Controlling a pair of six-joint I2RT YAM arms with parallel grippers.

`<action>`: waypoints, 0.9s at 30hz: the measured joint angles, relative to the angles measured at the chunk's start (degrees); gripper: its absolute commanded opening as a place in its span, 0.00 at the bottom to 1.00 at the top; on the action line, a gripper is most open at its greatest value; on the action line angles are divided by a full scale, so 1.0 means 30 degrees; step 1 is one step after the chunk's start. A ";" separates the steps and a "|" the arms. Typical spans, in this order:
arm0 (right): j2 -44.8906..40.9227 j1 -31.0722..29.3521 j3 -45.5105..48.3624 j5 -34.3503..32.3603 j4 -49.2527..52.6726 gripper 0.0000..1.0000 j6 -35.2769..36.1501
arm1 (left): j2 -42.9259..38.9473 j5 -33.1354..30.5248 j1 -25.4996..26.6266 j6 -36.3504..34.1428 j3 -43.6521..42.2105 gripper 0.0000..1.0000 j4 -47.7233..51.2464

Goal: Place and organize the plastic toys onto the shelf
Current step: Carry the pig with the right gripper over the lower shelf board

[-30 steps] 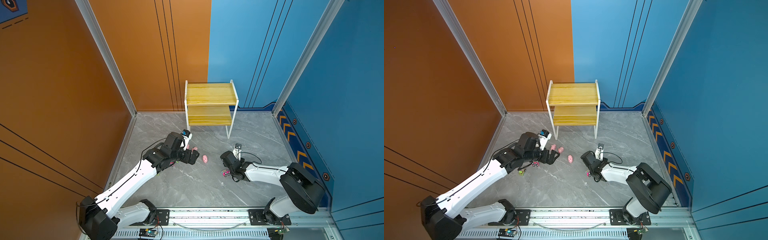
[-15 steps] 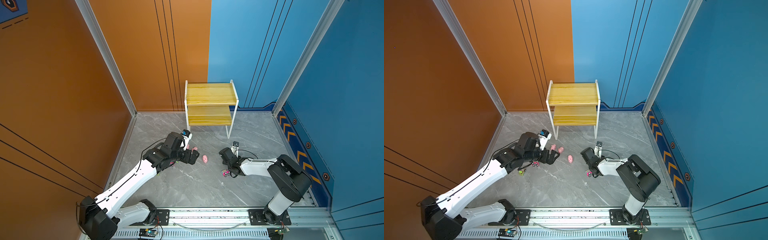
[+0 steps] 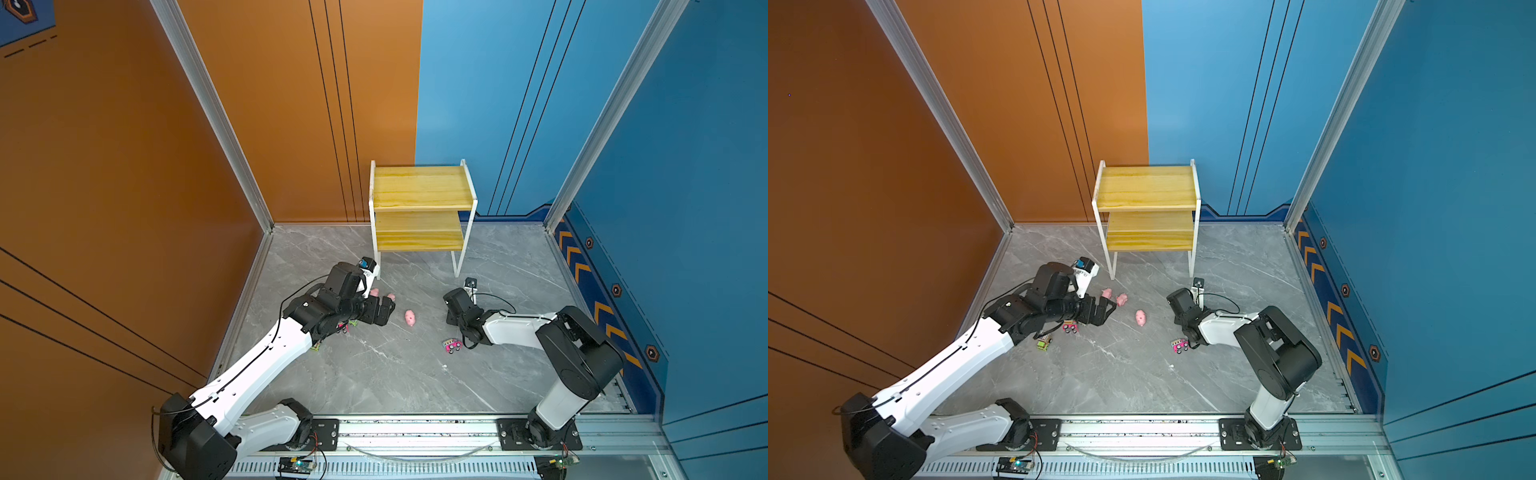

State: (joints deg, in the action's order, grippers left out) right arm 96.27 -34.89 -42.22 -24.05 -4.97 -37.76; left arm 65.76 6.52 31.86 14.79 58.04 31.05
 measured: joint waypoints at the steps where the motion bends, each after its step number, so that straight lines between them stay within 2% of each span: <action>1: -0.0204 -0.0007 0.0000 0.0168 0.0109 0.21 0.0160 | 0.0007 0.0022 -0.0095 0.0000 0.0007 0.98 0.0000; 9: -0.3599 -0.0663 -0.0248 0.1290 0.0444 0.21 0.2018 | 0.0080 0.0495 -0.1137 0.0087 0.0000 0.98 -0.0080; 13: -0.4226 -0.0911 -0.1180 0.1865 0.0386 0.21 0.3184 | 0.0080 0.0641 -0.1617 0.0211 0.0007 0.98 -0.0160; 20: -0.3891 -0.0984 -0.4051 0.2812 -0.0051 0.22 0.5136 | 0.0080 0.1013 -0.2492 0.0379 0.0007 0.98 -0.0255; 27: -0.1144 -0.1508 -0.7672 0.3818 -0.0743 0.22 0.6193 | -0.0124 0.1384 -0.4175 0.0641 -0.0015 0.98 -0.0495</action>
State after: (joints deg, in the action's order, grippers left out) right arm 92.84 -39.42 -65.23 -12.60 -7.20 -19.18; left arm 65.39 10.68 19.33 16.71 58.00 29.56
